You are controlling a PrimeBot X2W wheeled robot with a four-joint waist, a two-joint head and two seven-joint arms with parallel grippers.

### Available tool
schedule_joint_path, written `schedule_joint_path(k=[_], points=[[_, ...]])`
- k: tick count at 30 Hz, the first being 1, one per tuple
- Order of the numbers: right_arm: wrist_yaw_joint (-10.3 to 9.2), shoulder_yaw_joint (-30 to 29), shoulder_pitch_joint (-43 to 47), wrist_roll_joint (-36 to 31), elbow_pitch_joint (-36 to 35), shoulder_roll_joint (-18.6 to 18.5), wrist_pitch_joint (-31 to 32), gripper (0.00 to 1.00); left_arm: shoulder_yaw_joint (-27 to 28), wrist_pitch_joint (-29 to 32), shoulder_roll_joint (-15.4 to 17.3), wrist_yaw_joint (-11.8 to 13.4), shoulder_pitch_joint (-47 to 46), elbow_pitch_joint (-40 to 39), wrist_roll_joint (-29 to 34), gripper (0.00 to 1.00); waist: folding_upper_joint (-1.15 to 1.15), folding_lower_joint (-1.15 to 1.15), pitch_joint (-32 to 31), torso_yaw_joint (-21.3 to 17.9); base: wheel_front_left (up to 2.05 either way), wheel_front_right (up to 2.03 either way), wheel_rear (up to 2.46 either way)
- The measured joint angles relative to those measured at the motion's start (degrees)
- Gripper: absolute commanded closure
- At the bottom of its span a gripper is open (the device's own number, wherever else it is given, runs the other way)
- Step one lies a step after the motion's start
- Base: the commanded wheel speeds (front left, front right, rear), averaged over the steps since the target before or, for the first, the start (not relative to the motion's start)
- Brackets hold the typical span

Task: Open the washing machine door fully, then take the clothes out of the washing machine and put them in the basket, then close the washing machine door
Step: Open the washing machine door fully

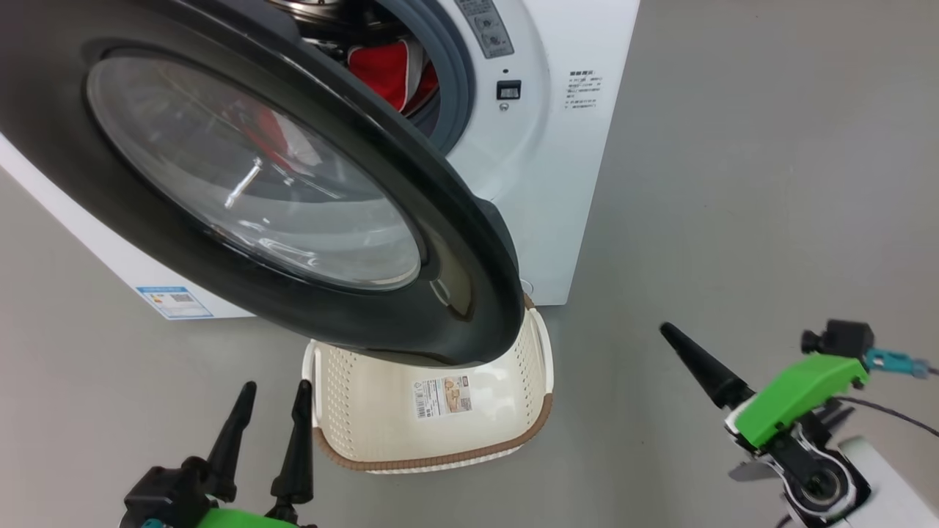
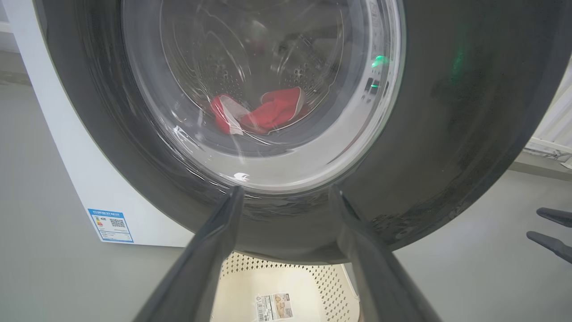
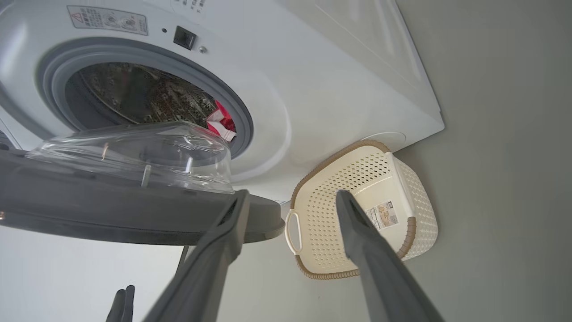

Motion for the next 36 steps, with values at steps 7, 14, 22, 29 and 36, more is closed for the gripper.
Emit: schedule_joint_path(k=[7, 14, 22, 29, 36], points=[[0.00, 2.92, 1.98, -4.71, 1.01, -3.39, -8.65, 0.00, 0.19, 0.00, 0.00, -0.29, 0.01, 0.10, 0.26, 0.00, 0.00, 0.00, 0.26, -0.53, 0.00, 0.00, 0.00], [0.01, 9.85, 1.96, -12.62, 2.44, -5.49, -19.54, 0.00, 0.48, 0.00, 0.00, -0.48, 0.00, 0.27, 0.38, 0.00, 0.00, 0.00, 0.62, -0.90, 0.00, 0.00, 0.00], [0.01, 8.62, 1.79, -22.45, 3.96, -5.33, -22.96, 0.00, 0.56, 0.00, 0.00, -0.49, -0.02, 0.41, 0.40, 0.00, 0.00, 0.00, 1.20, -0.97, 0.00, 0.00, 0.00], [0.01, -1.26, 3.43, -37.97, 0.00, -1.70, -23.15, 0.00, 0.57, 0.00, 0.00, -0.49, -0.05, 0.53, 0.40, 0.00, 0.00, 0.00, 1.37, -0.65, 0.00, 0.00, 0.00], [0.02, -11.25, 8.26, -51.10, -5.66, 3.00, -23.20, 0.00, 0.55, 0.00, -0.01, -0.51, -0.23, 0.65, 0.38, 0.00, 0.00, 0.00, 1.42, -0.20, 0.00, 0.00, 0.00]])
